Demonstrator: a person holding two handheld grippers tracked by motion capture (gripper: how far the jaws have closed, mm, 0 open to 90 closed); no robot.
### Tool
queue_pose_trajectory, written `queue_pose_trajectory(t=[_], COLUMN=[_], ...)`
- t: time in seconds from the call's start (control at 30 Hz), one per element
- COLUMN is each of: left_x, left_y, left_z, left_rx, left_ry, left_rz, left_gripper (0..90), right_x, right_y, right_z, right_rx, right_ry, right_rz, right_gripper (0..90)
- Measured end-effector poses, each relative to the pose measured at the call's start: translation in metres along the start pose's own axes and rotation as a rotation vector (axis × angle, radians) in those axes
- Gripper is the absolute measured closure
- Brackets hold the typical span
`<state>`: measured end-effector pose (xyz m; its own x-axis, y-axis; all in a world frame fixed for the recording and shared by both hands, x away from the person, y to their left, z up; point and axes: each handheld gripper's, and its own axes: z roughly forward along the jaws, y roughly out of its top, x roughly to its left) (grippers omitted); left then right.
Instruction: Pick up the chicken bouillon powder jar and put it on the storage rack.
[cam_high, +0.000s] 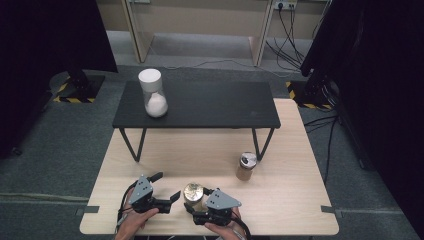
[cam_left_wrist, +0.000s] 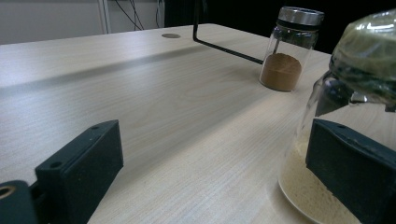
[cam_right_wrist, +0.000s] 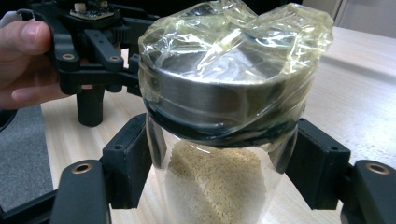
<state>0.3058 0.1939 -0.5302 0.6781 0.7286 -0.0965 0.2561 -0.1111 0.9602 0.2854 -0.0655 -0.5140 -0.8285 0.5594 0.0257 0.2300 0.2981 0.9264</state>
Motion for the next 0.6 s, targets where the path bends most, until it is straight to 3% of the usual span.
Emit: queue_pose_trajectory(t=[0.6], left_x=[0.000], left_y=[0.000], left_z=[0.000], left_rx=[0.000], left_ry=[0.003], left_rz=[-0.001], left_gripper=[3.3], right_x=[-0.007], right_y=[0.015], right_z=[-0.003], right_rx=[0.001], right_ry=[-0.015], right_rz=[-0.005], right_gripper=[30.4])
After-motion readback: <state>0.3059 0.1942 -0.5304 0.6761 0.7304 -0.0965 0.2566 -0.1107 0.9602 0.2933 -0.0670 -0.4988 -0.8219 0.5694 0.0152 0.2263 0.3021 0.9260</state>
